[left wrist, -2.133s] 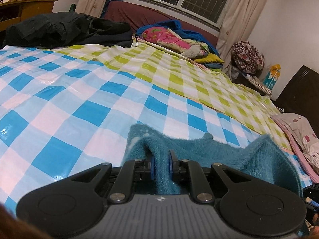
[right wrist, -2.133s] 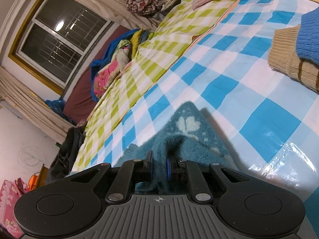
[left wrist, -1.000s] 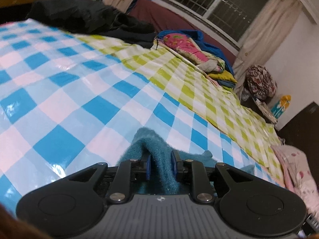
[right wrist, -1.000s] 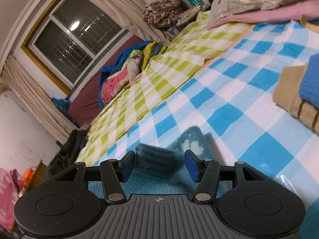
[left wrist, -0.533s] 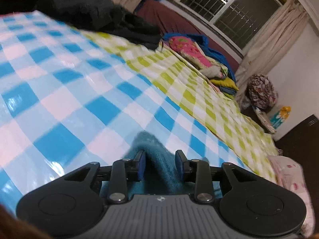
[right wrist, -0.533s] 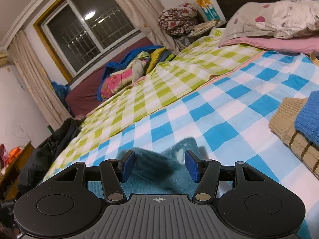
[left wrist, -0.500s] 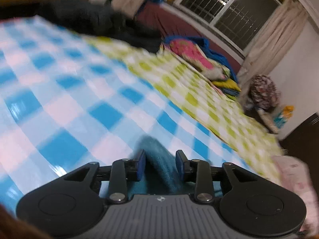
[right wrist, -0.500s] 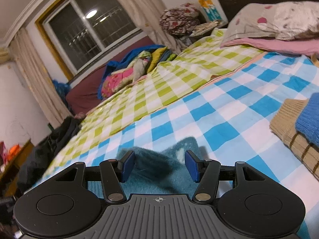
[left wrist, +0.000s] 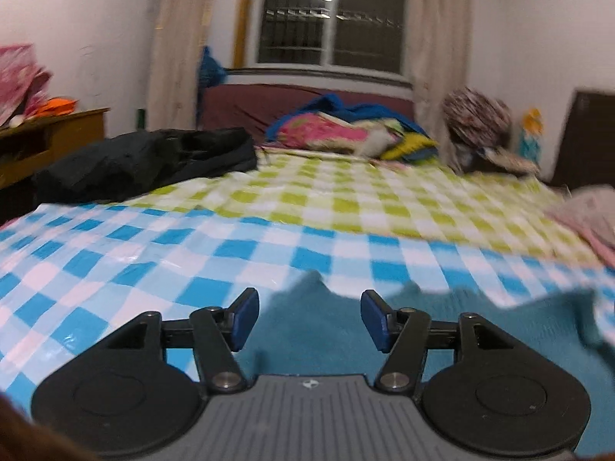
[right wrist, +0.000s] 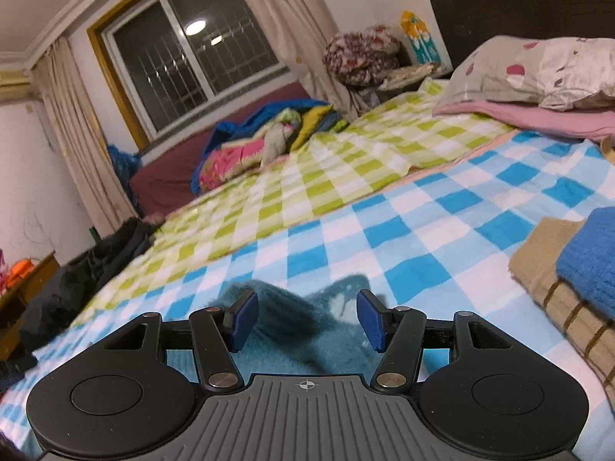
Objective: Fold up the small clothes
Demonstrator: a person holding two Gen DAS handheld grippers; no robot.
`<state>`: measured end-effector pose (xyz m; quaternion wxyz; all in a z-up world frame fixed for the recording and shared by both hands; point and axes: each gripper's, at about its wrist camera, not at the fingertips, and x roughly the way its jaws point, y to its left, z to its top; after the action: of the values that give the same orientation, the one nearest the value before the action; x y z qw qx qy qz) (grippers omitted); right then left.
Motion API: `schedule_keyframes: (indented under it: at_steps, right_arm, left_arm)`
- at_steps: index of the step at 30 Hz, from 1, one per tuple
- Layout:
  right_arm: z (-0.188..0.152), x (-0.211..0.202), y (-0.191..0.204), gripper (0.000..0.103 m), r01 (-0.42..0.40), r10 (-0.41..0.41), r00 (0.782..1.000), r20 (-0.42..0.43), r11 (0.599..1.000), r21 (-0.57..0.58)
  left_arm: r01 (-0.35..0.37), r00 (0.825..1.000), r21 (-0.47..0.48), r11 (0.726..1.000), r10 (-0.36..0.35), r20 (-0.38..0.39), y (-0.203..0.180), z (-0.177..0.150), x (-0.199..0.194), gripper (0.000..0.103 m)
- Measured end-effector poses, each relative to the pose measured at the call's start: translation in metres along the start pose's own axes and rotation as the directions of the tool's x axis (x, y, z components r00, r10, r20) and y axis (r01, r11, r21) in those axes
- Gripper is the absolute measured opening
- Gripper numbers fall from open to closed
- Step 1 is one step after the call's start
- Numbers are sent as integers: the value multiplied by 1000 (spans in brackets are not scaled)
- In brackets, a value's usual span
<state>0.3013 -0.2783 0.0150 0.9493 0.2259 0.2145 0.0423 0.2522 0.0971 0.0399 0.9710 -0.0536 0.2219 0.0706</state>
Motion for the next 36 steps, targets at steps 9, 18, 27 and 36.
schedule_keyframes:
  at_steps: [9, 18, 27, 36]
  right_arm:
    - [-6, 31, 10, 56, 68, -86, 988, -131, 988, -140]
    - [-8, 34, -25, 14, 125, -119, 971, -206, 992, 13]
    - [-4, 16, -32, 12, 110, -95, 980, -173, 991, 75]
    - [-3, 15, -55, 27, 56, -11, 975, -223, 979, 197]
  left_arm:
    - [11, 995, 68, 998, -5, -96, -16, -19, 14, 63]
    - [-20, 992, 135, 991, 36, -118, -23, -36, 7, 63]
    - [93, 992, 193, 977, -74, -105, -53, -41, -28, 63]
    - [277, 961, 304, 912, -255, -111, -108, -67, -75, 63]
